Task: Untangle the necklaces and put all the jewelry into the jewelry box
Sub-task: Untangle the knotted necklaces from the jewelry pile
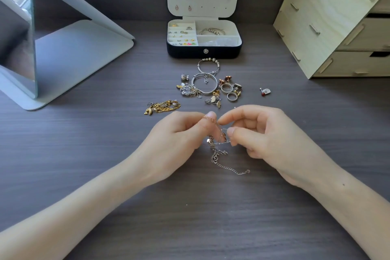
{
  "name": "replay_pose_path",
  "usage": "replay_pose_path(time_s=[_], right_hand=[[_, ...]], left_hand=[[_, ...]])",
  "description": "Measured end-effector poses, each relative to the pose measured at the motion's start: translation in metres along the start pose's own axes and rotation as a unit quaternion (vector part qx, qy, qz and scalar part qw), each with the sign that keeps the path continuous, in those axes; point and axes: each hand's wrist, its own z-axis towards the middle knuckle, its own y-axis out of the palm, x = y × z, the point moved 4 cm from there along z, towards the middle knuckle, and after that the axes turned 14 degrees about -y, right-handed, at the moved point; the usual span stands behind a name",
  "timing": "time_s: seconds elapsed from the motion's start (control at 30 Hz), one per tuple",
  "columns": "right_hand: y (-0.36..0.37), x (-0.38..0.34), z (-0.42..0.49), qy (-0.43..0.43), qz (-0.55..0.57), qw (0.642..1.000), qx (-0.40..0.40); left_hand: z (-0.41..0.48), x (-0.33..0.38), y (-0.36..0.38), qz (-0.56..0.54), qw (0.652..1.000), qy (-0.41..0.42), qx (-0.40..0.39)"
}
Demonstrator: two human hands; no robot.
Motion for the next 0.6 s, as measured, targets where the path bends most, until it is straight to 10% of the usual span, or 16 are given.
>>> replay_pose_path(time_s=[0.6], right_hand=[[-0.0009,-0.0047,-0.0035,0.038,-0.032,0.996,-0.077]], left_hand=[[-0.0046,0.0001,-0.0022,-0.080,0.995,0.058,-0.032]])
